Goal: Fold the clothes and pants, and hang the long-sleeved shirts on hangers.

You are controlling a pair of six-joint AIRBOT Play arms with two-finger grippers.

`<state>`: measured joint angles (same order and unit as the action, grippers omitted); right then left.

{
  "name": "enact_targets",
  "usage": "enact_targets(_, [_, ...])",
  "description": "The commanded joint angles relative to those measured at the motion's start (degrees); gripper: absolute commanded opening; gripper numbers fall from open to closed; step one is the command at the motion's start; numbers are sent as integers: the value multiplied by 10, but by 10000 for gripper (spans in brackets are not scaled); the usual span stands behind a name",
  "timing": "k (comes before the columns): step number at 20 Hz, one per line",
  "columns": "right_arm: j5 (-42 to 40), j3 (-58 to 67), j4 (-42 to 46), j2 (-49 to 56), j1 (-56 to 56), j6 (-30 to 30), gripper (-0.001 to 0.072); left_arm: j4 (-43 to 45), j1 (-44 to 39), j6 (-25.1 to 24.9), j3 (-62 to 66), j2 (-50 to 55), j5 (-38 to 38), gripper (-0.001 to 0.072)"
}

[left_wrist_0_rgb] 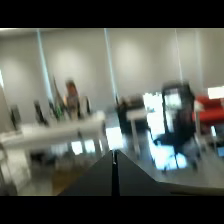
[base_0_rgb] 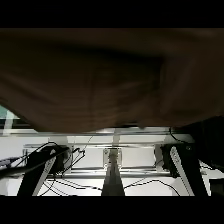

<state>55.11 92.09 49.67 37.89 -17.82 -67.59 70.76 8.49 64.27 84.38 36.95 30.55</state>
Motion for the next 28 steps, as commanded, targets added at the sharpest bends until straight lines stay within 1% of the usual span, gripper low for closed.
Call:
enact_targets(1, [74,-14,-54,136,9,-25,11,12,0,0,0,148,101,10])
enact_targets(4, [89,-32,-51,292,52,-23,11,6,-2,-2,0,329,109,10])
enact_targets(6, [64,-32,-44,384,75,-22,12,-14,-10,-2,0,426,100,10])
enact_targets(9, [-15,-32,-43,488,91,-21,12,-14,-26,-2,0,519,24,10])
enact_targets(11, [-73,-32,-42,531,91,-22,12,-14,-37,-2,0,548,-39,10])
enact_targets(13, [-113,-32,-35,554,91,-21,11,-21,-46,-2,0,555,-69,10])
enact_targets(15, [-124,-32,7,563,91,-21,12,-20,-56,-2,0,556,-57,10])
enact_targets(19, [-82,-33,123,570,91,-22,11,-20,-59,0,0,576,6,10])
enact_targets(22, [-41,-32,129,574,91,-22,11,-54,-60,1,0,590,38,10])
enact_targets(25, [3,-27,138,542,90,-4,11,-65,-58,0,1,551,38,10])
enact_targets(28, [27,-9,140,455,90,18,11,-64,-46,0,1,449,43,10])
